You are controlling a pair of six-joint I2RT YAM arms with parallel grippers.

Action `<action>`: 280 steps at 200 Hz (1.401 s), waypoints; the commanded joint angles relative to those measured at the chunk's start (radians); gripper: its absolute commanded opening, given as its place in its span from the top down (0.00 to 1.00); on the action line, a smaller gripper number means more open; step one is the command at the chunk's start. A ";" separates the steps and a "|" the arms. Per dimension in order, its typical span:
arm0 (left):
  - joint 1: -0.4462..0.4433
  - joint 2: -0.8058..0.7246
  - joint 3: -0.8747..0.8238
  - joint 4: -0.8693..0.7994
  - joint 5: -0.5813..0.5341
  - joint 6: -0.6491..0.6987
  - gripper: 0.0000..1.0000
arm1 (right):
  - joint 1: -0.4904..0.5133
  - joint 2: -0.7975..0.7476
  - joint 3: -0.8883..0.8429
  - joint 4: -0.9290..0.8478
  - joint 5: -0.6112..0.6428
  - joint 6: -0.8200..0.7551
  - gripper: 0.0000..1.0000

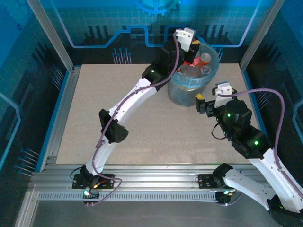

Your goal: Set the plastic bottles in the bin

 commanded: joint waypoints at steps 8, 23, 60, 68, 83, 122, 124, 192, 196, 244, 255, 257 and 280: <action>0.002 0.165 -0.056 -0.352 0.058 0.000 1.00 | -0.014 0.016 0.044 -0.003 -0.008 0.033 0.04; 0.001 0.178 -0.069 -0.382 0.076 0.001 1.00 | -0.014 0.026 0.055 -0.010 -0.012 0.038 0.04; -0.005 0.184 -0.135 -0.395 0.111 0.030 1.00 | -0.016 0.039 0.072 -0.029 -0.014 0.065 0.04; -0.006 0.187 -0.137 -0.398 0.111 0.041 1.00 | -0.015 0.040 0.072 -0.031 -0.016 0.072 0.04; -0.007 0.190 -0.137 -0.397 0.111 0.049 1.00 | -0.016 0.043 0.075 -0.033 -0.020 0.086 0.04; -0.005 0.186 -0.106 -0.366 0.119 0.042 1.00 | -0.016 0.060 0.096 -0.038 -0.026 0.103 0.04; -0.005 0.187 -0.103 -0.364 0.119 0.039 1.00 | -0.016 0.061 0.097 -0.038 -0.026 0.103 0.04; -0.005 -0.006 -0.082 -0.242 0.267 -0.150 0.36 | -0.015 0.115 0.231 -0.063 -0.015 0.124 0.07; -0.005 -0.029 -0.090 -0.229 0.281 -0.162 0.35 | -0.015 0.123 0.246 -0.067 -0.013 0.128 0.07; -0.003 -0.297 -0.264 -0.094 0.364 -0.238 0.28 | -0.016 0.200 0.372 -0.061 -0.002 0.132 0.10; 0.001 -0.349 -0.316 -0.083 0.353 -0.238 0.27 | -0.015 0.230 0.397 -0.051 0.002 0.119 0.11; 0.001 -0.358 -0.323 -0.085 0.348 -0.238 0.26 | -0.015 0.236 0.401 -0.050 0.003 0.116 0.11; 0.013 -0.433 -0.384 -0.131 0.237 -0.237 0.24 | -0.018 0.345 0.490 -0.058 0.018 0.084 0.16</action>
